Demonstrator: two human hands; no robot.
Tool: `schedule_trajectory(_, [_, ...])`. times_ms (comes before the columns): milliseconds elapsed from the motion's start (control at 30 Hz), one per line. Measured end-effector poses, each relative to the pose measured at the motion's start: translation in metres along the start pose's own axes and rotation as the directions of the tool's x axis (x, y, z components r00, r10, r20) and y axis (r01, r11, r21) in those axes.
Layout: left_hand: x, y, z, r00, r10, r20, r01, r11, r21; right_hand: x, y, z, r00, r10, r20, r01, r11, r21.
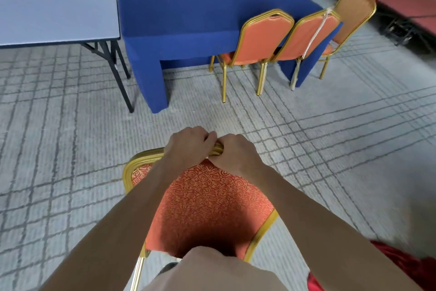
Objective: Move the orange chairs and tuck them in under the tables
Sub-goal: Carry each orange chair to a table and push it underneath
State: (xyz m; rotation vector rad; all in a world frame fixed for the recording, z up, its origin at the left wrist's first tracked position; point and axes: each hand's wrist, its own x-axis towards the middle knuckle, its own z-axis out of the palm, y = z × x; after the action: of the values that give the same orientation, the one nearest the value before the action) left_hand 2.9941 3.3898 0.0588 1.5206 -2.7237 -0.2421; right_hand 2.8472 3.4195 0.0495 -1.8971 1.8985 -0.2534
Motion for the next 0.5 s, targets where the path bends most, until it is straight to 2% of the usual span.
schedule_trajectory(100, [0.029, -0.011, -0.013, 0.989, -0.144, -0.034, 0.131, 0.958, -0.254, 0.025, -0.003, -0.017, 0.998, -0.052, -0.031, 0.051, 0.999, -0.016])
schedule_trajectory(167, [0.049, -0.019, -0.026, 0.975, -0.194, -0.106, 0.147, 0.927, -0.346, 0.044, -0.007, -0.034, 0.991, -0.119, -0.055, 0.115, 0.991, -0.068])
schedule_trajectory(333, [0.097, -0.027, -0.041, 0.932, -0.19, -0.307, 0.092, 0.948, -0.305, 0.098, 0.007, -0.066, 0.931, -0.329, -0.157, 0.293, 0.933, -0.211])
schedule_trajectory(500, [0.165, -0.026, 0.004, 0.945, -0.203, -0.257, 0.144, 0.963, -0.229, 0.163, 0.064, -0.046, 0.877, -0.405, -0.26, 0.345, 0.906, -0.247])
